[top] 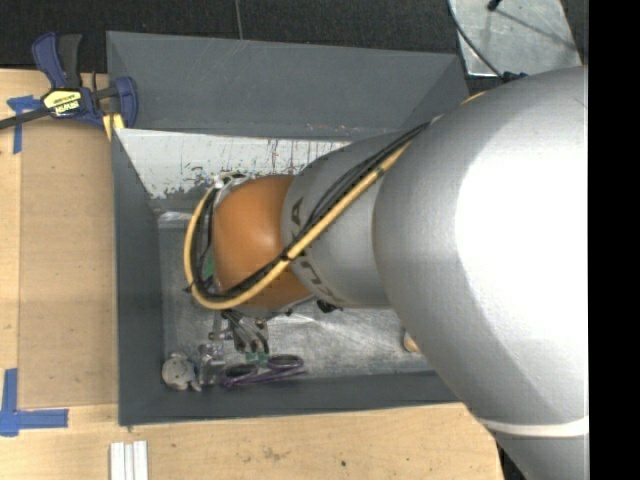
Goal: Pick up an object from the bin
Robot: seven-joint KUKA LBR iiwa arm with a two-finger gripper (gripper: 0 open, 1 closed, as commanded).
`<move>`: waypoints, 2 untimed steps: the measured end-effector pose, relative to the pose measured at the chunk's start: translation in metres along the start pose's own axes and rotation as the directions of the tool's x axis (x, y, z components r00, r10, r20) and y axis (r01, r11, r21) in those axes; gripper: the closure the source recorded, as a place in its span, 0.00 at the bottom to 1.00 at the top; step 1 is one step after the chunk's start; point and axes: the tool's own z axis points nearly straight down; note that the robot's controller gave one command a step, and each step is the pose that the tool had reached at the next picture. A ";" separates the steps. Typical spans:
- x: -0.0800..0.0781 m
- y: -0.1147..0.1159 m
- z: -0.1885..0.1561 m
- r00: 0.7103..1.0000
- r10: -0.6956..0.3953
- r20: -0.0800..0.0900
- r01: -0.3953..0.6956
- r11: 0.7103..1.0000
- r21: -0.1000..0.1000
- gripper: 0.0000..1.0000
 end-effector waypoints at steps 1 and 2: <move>-0.066 -0.005 0.002 0.998 -0.066 0.004 0.066 0.998 0.000 0.00; -0.075 0.000 0.003 0.980 -0.200 0.014 0.200 0.980 0.001 0.00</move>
Offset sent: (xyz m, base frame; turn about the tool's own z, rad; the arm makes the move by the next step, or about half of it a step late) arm 0.0075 0.0136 -0.0074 -0.5892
